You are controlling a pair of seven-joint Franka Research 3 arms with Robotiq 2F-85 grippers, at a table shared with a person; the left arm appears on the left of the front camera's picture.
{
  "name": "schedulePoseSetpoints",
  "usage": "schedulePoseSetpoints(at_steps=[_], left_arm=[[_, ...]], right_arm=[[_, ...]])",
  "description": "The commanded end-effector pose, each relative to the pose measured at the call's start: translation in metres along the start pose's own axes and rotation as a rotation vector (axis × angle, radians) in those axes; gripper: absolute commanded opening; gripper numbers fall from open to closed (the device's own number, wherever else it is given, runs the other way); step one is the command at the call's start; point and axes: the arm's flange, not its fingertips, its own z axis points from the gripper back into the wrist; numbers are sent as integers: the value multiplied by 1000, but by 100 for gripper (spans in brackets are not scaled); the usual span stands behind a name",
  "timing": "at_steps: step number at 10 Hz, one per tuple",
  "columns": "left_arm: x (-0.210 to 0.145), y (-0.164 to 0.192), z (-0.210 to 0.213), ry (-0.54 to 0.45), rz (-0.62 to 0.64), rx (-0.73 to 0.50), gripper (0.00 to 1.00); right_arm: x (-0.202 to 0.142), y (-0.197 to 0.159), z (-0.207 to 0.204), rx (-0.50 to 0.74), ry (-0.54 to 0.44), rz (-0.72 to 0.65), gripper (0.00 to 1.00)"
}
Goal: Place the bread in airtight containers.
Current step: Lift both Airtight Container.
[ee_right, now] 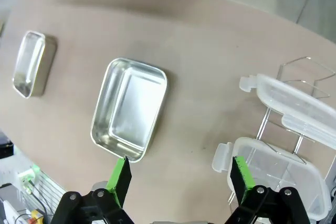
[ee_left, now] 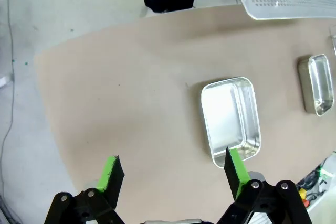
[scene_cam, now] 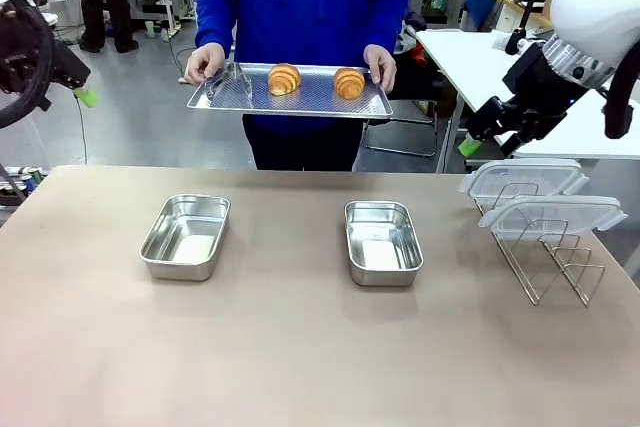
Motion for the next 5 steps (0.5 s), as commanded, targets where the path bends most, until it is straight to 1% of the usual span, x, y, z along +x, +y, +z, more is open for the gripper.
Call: schedulePoseSetpoints(at_steps=[1,2,3,4,5], left_arm=[[4,3,-3,-20,-2,15,100],[4,3,-3,-20,-2,15,100],[1,0,-1,-3,0,2,100],[5,-11,-28,50,15,48,100],[3,-19,-40,51,13,46,100]], right_arm=[[-1,-3,4,-25,-38,0,100],[-1,-3,4,-25,-38,0,100],[1,-3,3,-3,-12,-5,100],[9,20,-16,-59,28,-6,100],[18,36,-32,-116,41,-18,100]])
